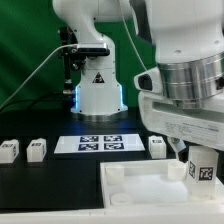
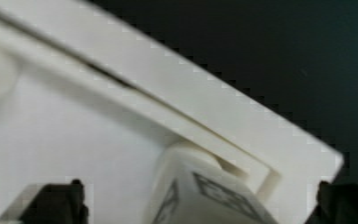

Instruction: Assemble one leg

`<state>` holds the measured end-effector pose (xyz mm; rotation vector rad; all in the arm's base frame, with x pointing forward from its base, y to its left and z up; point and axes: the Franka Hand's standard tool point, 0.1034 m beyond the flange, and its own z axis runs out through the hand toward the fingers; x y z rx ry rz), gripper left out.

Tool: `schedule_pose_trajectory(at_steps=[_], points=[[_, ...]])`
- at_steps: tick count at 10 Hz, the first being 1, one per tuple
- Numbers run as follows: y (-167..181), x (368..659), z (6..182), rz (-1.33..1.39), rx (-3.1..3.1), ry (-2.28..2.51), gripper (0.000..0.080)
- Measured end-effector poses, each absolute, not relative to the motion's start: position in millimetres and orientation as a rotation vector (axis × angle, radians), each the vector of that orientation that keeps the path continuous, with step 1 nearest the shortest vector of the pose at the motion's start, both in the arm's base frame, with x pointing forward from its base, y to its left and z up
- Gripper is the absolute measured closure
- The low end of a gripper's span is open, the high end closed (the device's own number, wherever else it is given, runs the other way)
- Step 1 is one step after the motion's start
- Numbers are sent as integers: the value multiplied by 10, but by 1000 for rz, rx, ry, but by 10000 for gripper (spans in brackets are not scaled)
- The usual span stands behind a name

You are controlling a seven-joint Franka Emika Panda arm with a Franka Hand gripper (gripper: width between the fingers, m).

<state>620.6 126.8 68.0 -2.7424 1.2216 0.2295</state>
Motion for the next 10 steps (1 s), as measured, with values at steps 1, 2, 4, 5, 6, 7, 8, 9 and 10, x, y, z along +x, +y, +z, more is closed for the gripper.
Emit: schedule_pose_trajectory(at_steps=[1, 2, 4, 5, 6, 7, 8, 9, 10], points=[[1264, 6221, 677, 210, -2781, 1103, 151], [1258, 6218, 674, 199, -2829, 955, 150], [1246, 6226, 684, 147, -2980, 489, 150], [1277, 6242, 676, 89, -3032, 241, 150], [1297, 6239, 665, 68, -3041, 115, 150], [1278, 6242, 664, 67, -3040, 100, 150], [1284, 6241, 663, 71, -3037, 167, 150], [1283, 6240, 661, 71, -3038, 158, 281], [1303, 6237, 662, 82, -3018, 319, 416]])
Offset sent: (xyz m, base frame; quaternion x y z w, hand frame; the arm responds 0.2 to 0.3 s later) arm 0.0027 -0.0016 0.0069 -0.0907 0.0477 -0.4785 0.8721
